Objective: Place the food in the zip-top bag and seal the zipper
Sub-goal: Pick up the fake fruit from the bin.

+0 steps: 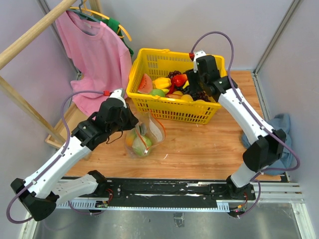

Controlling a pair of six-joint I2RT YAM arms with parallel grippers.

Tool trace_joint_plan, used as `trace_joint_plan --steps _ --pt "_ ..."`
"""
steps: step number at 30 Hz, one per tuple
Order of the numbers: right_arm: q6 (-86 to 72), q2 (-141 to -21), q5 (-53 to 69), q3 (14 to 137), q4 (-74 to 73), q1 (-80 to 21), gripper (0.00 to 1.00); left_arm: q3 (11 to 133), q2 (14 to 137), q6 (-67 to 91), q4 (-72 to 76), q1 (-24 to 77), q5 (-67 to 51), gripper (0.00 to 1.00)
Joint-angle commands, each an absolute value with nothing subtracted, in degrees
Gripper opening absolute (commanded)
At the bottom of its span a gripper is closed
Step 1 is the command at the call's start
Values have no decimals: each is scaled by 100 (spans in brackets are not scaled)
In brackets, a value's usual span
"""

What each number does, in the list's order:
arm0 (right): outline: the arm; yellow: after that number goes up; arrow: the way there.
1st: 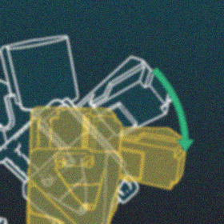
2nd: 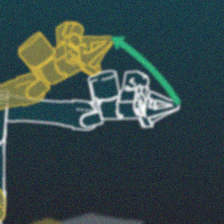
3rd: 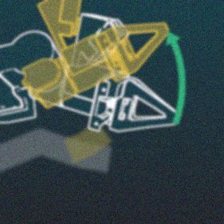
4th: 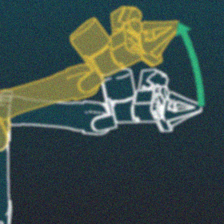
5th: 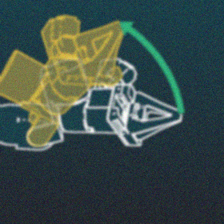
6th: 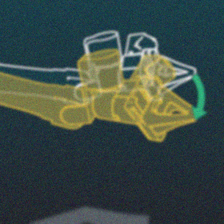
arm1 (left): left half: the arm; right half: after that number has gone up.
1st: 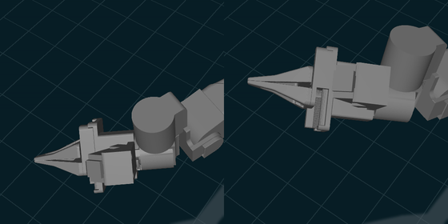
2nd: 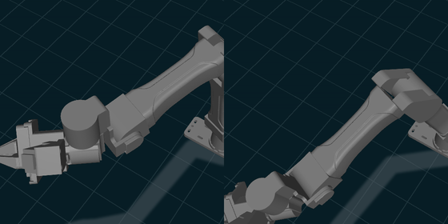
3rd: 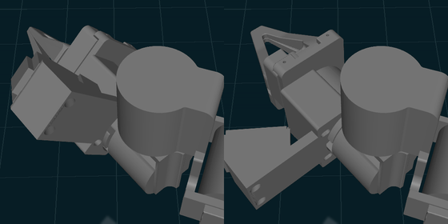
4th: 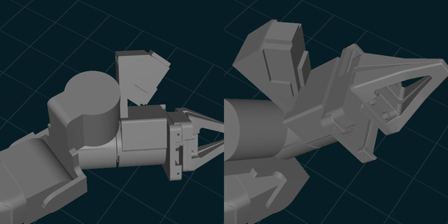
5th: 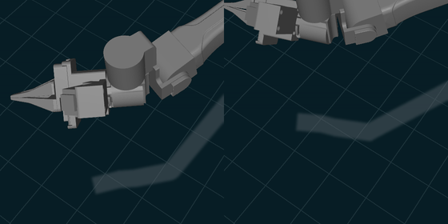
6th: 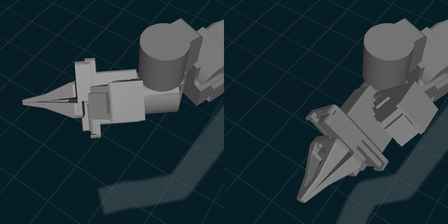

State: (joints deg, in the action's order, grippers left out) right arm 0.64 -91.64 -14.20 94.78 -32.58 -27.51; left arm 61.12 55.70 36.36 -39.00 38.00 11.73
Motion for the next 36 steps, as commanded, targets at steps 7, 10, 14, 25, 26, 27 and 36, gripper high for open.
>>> trace_joint_plan --steps 7,10,14,25,26,27,36 --pt "548 -10235 -2894 9554 -2675 -2252 70 6076 5673 3473 -3569 3771 1132 0" --pt "709 -10576 -3226 9616 -2578 -2202 73 6091 5661 3454 -3610 3771 1162 0" --pt "802 -11023 -3165 9713 -2469 -2015 75 6085 5680 3437 -3605 3771 1171 0" --pt "878 -11651 -3029 9817 -2574 -1892 79 6005 5692 3480 -3534 3770 1068 0" --pt "872 -11629 -3024 9810 -2601 -1891 74 6007 5684 3485 -3535 3770 1073 0" --pt "860 -11586 -3019 9803 -2636 -1896 70 6010 5693 3493 -3544 3771 1080 0" --pt "685 -10542 -2513 9491 -2710 -1925 33 6029 5788 3529 -3481 3771 1075 0"
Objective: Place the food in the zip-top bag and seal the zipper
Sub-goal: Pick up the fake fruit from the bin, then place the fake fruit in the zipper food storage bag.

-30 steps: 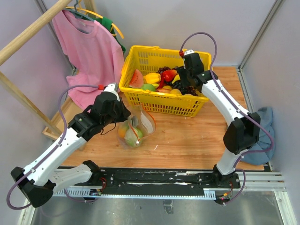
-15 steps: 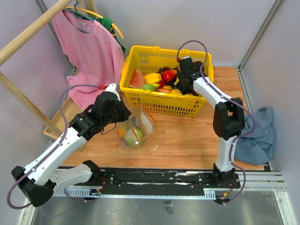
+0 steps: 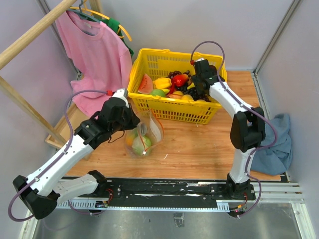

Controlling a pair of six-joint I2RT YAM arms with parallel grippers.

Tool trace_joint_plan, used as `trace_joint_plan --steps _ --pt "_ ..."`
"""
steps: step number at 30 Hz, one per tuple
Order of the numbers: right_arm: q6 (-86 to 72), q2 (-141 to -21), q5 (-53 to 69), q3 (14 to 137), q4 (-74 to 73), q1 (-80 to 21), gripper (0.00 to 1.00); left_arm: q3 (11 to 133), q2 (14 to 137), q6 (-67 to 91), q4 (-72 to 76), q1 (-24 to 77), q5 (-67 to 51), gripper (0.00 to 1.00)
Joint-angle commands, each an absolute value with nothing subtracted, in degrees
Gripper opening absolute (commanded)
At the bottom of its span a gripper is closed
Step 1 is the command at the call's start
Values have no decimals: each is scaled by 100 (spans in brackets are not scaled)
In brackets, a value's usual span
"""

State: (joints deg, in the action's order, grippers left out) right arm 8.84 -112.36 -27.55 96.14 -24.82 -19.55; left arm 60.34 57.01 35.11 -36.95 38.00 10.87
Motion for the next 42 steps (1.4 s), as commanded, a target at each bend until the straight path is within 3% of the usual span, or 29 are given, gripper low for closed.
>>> trace_joint_plan --steps 1,5,16,28,42 --pt "670 -10425 -2385 9477 -2715 -1943 30 6044 5823 3539 -3481 3771 1056 0" --pt "643 -9885 -2097 9348 -2688 -2050 23 6045 5900 3569 -3472 3771 1052 0" --pt "19 -8241 -1443 8691 -2334 -2672 15 6080 5903 3586 -3363 3770 1203 0" --pt "-1298 -6375 606 6960 -866 -3735 12 6130 5877 3637 -3268 3771 1193 0" --pt "-1428 -6687 1056 5509 1443 -5144 16 6029 5820 3762 -3335 3771 1064 0"
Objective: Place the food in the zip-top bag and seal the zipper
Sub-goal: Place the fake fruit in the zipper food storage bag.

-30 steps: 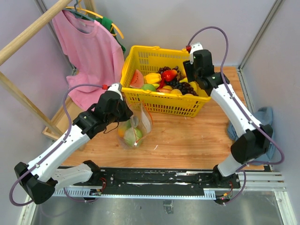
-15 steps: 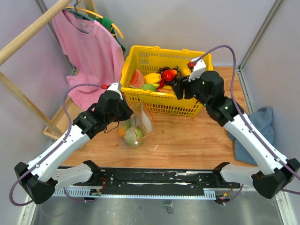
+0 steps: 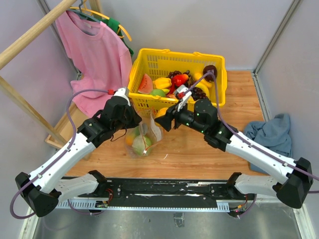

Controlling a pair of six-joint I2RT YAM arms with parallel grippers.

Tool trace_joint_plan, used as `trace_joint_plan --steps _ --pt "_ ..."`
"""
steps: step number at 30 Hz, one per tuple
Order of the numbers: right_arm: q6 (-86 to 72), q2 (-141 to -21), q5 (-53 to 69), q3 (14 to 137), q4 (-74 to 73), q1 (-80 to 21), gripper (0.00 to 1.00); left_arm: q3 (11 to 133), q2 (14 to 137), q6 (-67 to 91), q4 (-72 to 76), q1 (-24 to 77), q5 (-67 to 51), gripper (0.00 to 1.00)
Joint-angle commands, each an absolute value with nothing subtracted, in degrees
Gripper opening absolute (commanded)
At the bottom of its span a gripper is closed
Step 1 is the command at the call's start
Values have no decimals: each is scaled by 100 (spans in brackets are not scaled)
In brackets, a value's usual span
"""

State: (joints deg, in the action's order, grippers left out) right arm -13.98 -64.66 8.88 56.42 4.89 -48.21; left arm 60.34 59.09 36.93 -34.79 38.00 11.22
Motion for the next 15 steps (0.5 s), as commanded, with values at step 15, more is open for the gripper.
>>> trace_joint_plan --steps 15 --pt "-1126 -7941 604 5285 2521 -5445 44 5837 5749 3705 -3237 3771 867 0"
